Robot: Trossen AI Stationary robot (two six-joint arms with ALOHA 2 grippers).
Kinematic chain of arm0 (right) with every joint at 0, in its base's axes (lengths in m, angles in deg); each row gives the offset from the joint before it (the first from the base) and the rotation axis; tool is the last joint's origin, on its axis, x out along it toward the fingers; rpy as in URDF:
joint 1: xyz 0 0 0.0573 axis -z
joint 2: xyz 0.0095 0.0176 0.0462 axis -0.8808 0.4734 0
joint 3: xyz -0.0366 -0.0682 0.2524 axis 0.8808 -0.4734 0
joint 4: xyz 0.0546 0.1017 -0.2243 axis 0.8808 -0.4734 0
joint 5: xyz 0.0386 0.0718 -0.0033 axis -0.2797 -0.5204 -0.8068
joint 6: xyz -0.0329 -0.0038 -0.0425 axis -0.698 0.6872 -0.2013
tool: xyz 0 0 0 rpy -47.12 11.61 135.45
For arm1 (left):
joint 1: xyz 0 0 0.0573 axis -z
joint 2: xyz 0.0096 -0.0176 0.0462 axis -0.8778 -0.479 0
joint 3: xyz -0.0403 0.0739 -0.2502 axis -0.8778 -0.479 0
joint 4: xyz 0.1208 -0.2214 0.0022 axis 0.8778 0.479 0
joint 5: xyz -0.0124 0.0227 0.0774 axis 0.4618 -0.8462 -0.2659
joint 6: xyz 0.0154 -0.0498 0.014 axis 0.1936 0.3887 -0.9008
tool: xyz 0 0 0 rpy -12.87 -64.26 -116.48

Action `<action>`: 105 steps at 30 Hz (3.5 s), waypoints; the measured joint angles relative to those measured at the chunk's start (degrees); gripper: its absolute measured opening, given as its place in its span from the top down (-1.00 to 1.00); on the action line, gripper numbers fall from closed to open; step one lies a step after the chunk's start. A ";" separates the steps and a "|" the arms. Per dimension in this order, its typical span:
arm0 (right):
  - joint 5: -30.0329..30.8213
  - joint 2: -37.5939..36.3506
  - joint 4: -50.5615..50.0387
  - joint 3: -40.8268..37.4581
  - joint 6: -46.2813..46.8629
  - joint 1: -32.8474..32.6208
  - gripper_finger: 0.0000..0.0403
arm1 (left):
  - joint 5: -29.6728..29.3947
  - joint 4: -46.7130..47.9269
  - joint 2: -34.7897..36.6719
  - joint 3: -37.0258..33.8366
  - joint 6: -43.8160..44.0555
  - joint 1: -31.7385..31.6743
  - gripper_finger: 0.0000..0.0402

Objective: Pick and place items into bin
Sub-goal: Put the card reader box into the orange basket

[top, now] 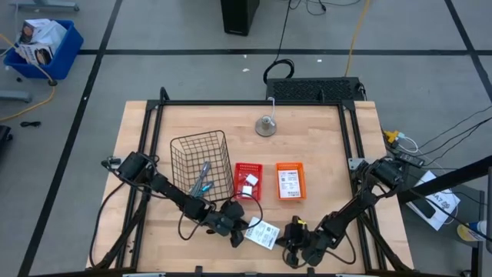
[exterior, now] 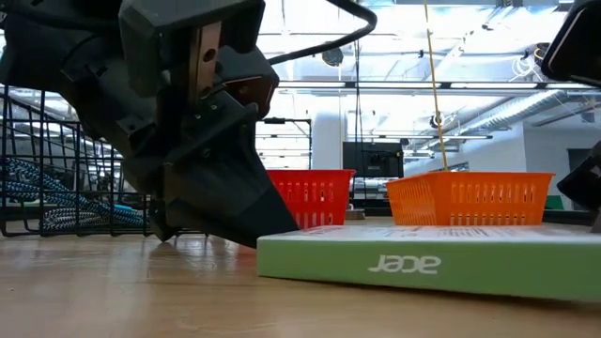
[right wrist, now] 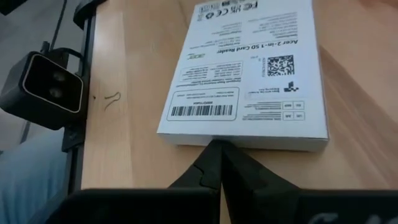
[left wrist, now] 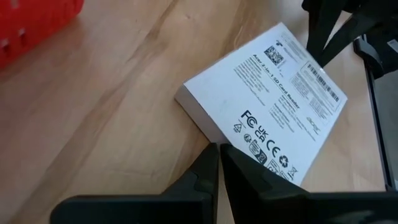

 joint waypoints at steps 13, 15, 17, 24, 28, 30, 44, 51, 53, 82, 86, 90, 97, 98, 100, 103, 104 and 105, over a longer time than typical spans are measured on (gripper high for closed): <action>4.27 -0.43 13.44 0.37 -12.61 0.47 1.00 | -0.24 0.15 -0.09 0.11 0.23 -0.04 0.85; 4.53 -0.44 13.99 0.39 -13.73 0.82 1.00 | -0.22 0.10 -0.09 0.13 0.25 -0.04 0.85; 4.39 -0.44 13.96 0.37 -14.26 1.43 1.00 | -0.22 0.06 -0.09 0.13 0.64 -0.02 0.85; 4.27 -0.52 14.28 0.39 -16.06 4.18 1.00 | 0.01 0.13 -0.09 0.13 0.87 0.03 0.85; 4.18 0.03 11.83 -0.31 -16.56 6.71 1.00 | 4.30 -5.89 0.13 0.77 2.28 0.57 0.85; 2.86 0.51 9.66 -0.41 -16.23 7.39 1.00 | 5.71 -8.49 -0.22 0.62 0.09 0.80 0.85; 0.39 -0.47 13.35 -0.07 -17.41 4.78 1.00 | 3.23 -8.82 0.11 0.83 -3.08 1.41 0.85; 10.02 -5.26 0.90 0.03 -14.82 2.48 1.00 | 2.75 -9.27 0.13 0.76 -4.31 1.70 0.85; 12.83 -6.96 -6.42 -0.04 -9.62 2.20 1.00 | 2.73 -9.25 0.13 0.74 -4.37 1.70 0.85; -1.55 -6.89 -16.99 -0.02 14.33 0.47 1.00 | 2.56 -9.25 0.17 0.66 -4.50 1.66 0.85; -1.86 -6.84 -12.05 -0.07 12.71 0.04 1.00 | 2.56 -9.25 0.17 0.66 -4.46 1.66 0.85; -1.50 -6.84 -7.20 -0.07 8.62 0.17 1.00 | 2.58 -9.25 0.18 0.66 -4.42 1.66 0.85; -0.25 -8.63 -2.39 -0.07 -0.86 0.55 1.00 | 3.05 -10.31 0.20 0.61 -4.64 1.59 0.85; 0.92 -9.55 -3.25 -0.04 -1.48 0.55 1.00 | 3.13 -11.03 0.20 0.61 -4.86 1.55 0.85; 4.89 -11.36 -7.35 -0.02 -0.87 0.15 1.00 | 3.61 -12.35 0.22 0.61 -5.53 1.55 0.85; 8.53 -13.59 -17.58 -0.02 5.62 -0.24 1.00 | 3.69 -12.77 0.22 0.61 -5.92 1.57 0.85; 8.84 -14.18 -21.49 -0.02 8.63 -0.24 1.00 | 3.69 -12.75 0.22 0.61 -5.92 1.57 0.85; 8.78 -14.65 -25.81 -0.02 11.92 -0.24 1.00 | 3.69 -12.74 0.22 0.61 -5.92 1.57 0.85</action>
